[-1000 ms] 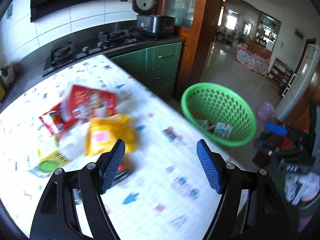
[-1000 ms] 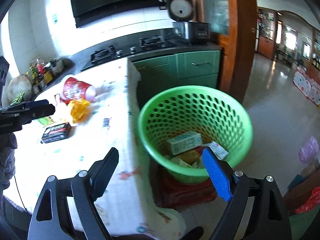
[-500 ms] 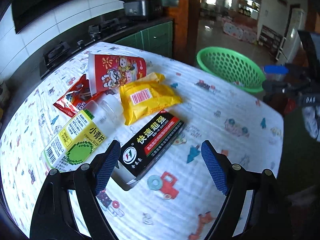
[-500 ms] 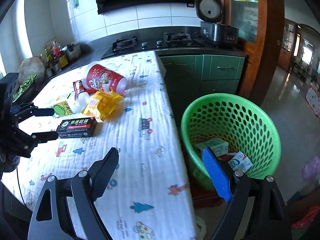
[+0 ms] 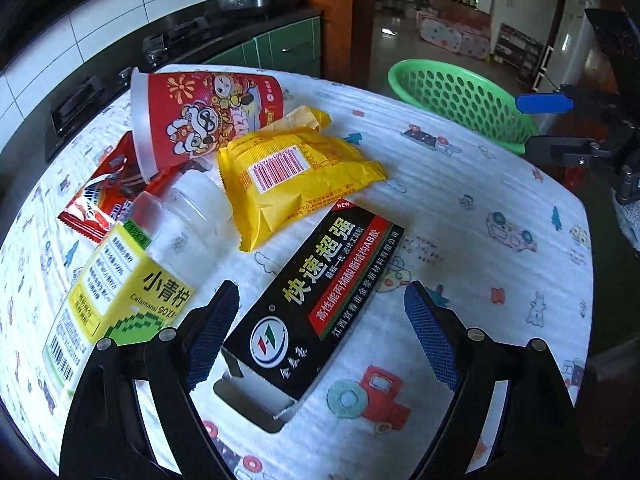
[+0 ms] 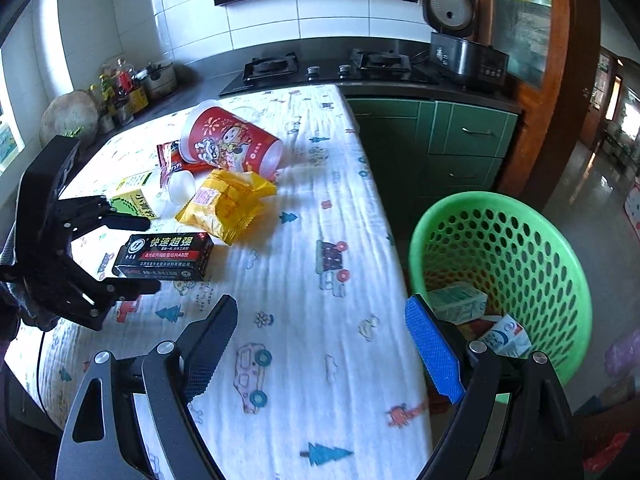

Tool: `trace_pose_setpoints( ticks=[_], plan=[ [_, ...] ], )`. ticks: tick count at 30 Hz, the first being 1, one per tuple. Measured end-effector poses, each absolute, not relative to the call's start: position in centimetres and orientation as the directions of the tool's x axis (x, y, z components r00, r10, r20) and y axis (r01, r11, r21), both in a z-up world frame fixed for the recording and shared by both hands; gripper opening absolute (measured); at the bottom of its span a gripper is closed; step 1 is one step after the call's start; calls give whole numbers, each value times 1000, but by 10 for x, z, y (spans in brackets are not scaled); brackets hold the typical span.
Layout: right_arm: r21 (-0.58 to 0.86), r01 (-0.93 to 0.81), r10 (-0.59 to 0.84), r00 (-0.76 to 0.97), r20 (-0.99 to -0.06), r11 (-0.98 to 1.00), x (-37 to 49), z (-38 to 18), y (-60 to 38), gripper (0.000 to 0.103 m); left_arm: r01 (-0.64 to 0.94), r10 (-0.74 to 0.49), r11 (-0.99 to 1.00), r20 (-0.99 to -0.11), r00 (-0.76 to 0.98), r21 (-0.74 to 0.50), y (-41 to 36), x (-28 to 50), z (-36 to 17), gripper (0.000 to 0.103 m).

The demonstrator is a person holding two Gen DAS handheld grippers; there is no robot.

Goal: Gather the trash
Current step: 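Move both grippers back to the table and grasp the black glue box with the left gripper, then grasp the yellow snack bag with the right gripper while the left gripper holds the glue box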

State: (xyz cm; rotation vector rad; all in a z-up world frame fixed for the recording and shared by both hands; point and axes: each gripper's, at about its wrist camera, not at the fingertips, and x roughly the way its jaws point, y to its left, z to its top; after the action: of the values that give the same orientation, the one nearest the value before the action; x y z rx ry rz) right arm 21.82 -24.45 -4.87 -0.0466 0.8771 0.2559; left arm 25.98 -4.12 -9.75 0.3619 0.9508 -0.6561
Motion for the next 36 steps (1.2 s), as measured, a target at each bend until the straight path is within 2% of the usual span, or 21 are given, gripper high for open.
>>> trace_pose_setpoints(
  ticks=[9, 11, 16, 20, 30, 36],
  plan=[
    [55, -270, 212, 598, -773, 961, 235, -51, -232, 83, 676, -370, 737, -845, 387, -13, -49, 261, -107, 80],
    [58, -276, 218, 596, -773, 959, 237, -51, -230, 83, 675, -372, 738, -843, 389, -14, -48, 261, -106, 71],
    [66, -290, 232, 587, -775, 955, 243, -52, -226, 83, 659, -369, 752, -838, 402, -15, -46, 256, -102, 56],
    [83, -308, 255, 575, -777, 948, 248, -53, -220, 83, 626, -346, 780, -842, 414, -13, -38, 248, -99, 49],
    [129, -386, 335, 534, -777, 914, 273, -58, -185, 83, 554, -315, 832, -843, 435, -25, -7, 231, -88, 47],
    [159, -444, 390, 496, -776, 882, 301, -66, -165, 90, 529, -292, 848, -850, 438, -19, 11, 221, -86, 47]
  ],
)
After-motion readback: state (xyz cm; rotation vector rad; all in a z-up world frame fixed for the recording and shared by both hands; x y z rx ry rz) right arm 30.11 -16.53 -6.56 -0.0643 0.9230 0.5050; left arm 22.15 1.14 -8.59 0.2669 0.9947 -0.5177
